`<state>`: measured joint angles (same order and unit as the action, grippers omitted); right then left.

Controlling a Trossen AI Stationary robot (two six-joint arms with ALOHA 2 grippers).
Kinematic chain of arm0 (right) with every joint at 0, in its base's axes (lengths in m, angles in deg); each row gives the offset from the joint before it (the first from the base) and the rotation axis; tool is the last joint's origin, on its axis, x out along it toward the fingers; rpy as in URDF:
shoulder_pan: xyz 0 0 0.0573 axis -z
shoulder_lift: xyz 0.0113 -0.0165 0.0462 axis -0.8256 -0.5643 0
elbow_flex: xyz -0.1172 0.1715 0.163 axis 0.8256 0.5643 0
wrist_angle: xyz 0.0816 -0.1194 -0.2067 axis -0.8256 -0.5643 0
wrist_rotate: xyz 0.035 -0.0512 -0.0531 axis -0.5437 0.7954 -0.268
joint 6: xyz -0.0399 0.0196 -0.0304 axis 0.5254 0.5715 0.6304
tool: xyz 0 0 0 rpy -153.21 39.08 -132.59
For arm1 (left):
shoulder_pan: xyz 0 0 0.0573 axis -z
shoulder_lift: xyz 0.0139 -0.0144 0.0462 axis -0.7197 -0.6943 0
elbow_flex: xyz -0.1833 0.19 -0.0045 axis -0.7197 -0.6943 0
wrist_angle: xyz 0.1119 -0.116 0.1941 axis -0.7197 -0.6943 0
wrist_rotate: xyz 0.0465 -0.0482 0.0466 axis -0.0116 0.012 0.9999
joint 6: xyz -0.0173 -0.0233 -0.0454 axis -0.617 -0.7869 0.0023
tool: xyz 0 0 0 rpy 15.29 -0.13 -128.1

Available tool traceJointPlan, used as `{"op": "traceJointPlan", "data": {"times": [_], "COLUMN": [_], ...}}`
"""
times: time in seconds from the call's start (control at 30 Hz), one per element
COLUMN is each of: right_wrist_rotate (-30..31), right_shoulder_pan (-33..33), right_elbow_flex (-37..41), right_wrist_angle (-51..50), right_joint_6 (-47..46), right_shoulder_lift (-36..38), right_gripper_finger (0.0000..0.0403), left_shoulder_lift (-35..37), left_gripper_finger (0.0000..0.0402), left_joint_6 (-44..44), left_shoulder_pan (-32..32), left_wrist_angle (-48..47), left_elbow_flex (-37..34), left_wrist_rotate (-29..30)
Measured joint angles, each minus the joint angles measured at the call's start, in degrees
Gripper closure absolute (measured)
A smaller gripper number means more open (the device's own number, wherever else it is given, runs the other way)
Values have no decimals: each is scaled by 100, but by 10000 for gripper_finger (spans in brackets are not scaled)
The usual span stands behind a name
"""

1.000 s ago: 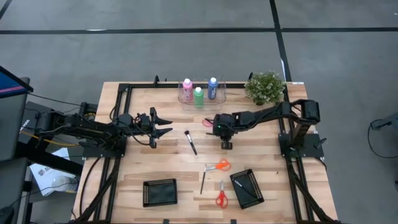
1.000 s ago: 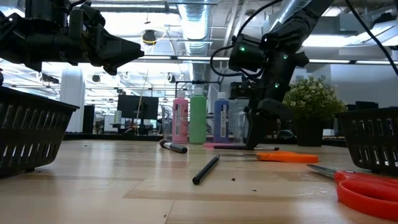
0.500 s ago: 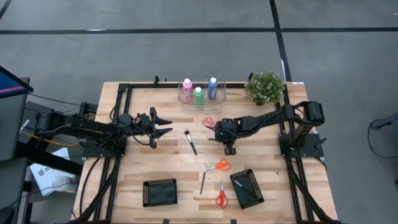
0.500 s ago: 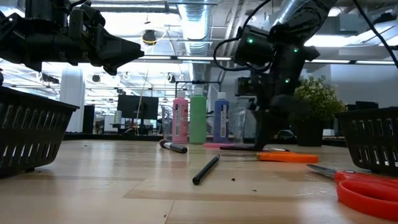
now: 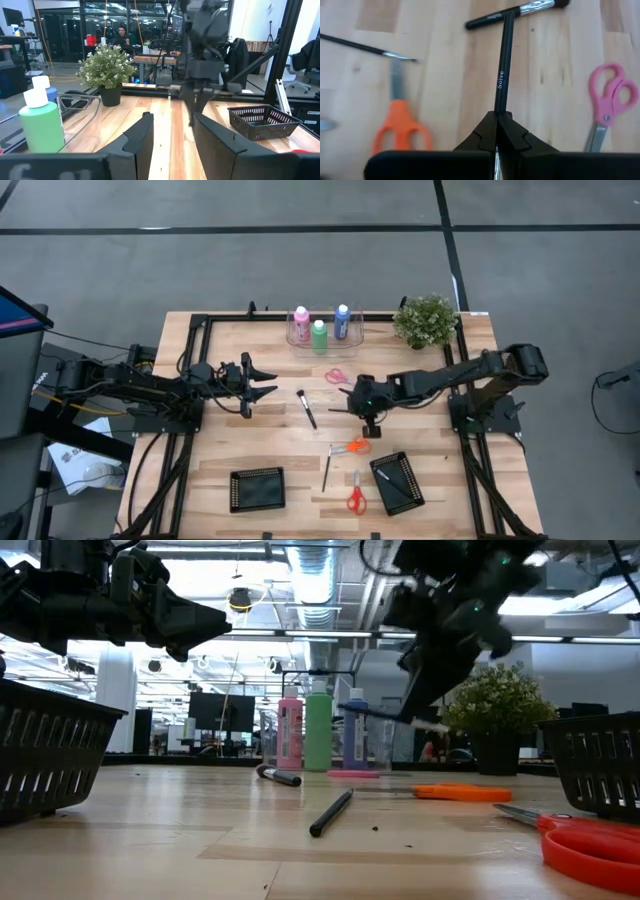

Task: Pick & Place Paint Supplies
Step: Put the black paint brush into the right black bin

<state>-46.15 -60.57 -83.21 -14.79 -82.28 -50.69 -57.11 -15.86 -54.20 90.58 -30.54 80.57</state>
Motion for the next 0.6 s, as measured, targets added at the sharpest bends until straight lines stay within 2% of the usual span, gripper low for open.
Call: {"op": "traceJointPlan", "data": {"times": [0.33,0.6], "right_wrist_rotate": [29,479], "right_shoulder_pan": [-1145,-2368], "right_elbow_flex": [-11,-15], "right_wrist_angle": [-730,-1236], "right_joint_6": [-1654,-3513], "right_shoulder_lift": [772,1022], "right_gripper_finger": [403,403], "left_shoulder_lift": [-2,-1], "left_gripper_finger": [271,271], "left_joint_6": [-2,-4], "left_shoulder_pan": [0,0], "left_wrist_angle": [-7,-9], "left_elbow_flex": [0,0], "left_wrist_rotate": [0,1]}}
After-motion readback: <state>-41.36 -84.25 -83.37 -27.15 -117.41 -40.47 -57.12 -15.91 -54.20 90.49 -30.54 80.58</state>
